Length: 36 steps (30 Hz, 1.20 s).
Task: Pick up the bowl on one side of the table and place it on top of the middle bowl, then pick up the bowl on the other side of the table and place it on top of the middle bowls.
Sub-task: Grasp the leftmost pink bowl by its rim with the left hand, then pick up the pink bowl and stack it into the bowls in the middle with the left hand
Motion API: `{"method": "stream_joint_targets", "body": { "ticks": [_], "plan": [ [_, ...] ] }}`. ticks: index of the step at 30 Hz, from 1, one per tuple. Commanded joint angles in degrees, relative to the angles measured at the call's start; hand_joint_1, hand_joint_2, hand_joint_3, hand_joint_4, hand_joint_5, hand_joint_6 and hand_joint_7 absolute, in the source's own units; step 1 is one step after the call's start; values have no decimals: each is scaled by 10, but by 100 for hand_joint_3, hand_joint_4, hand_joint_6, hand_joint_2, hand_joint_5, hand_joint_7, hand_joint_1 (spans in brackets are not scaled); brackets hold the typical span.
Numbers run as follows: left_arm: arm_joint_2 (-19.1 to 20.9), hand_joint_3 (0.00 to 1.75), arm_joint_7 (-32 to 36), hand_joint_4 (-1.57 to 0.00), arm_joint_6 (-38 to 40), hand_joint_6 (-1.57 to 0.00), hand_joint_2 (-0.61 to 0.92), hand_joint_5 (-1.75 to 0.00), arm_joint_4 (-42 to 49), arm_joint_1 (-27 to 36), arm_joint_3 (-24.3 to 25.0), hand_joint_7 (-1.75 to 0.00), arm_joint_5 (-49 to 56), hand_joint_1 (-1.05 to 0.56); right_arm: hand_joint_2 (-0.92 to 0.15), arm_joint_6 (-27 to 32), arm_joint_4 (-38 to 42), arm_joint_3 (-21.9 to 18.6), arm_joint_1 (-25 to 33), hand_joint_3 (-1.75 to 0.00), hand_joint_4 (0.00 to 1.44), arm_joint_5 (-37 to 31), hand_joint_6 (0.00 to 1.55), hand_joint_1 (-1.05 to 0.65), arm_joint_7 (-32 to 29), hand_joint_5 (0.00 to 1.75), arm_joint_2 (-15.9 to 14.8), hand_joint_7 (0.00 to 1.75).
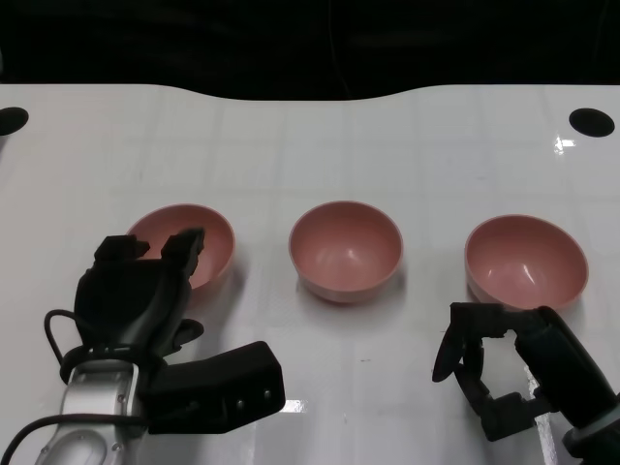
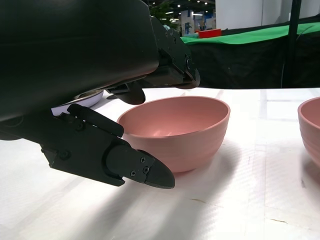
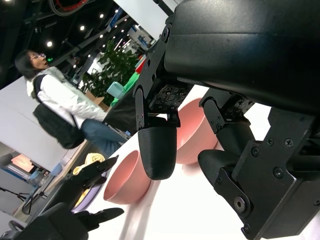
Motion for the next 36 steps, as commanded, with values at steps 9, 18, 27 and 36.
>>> {"method": "stream_joint_targets", "body": {
  "ticks": [9, 18, 27, 36],
  "plan": [
    [10, 0, 7, -45, 34, -44, 89, -24, 94, -63, -47, -1, -8, -47, -15, 10, -22, -2, 9, -158, 89, -6, 88, 8, -9, 175, -4, 129],
    [12, 13, 15, -70, -10, -76, 92, -80, 273, -162, -97, -3, -27, -32, -16, 9, -25, 0, 10, -160, 88, -9, 87, 1, -10, 175, -4, 130],
    [29, 19, 78, -80, -51, -114, 92, -169, 231, -152, -91, -18, -54, -31, -14, 10, -24, 1, 8, -163, 88, -9, 87, 2, -12, 175, -4, 132],
    [58, 9, 50, -85, -48, -114, 91, -175, 109, -130, -78, -22, -61, -26, -14, 8, -20, 1, 6, -162, 88, -9, 86, 4, -12, 175, -4, 132]
  ]
}}
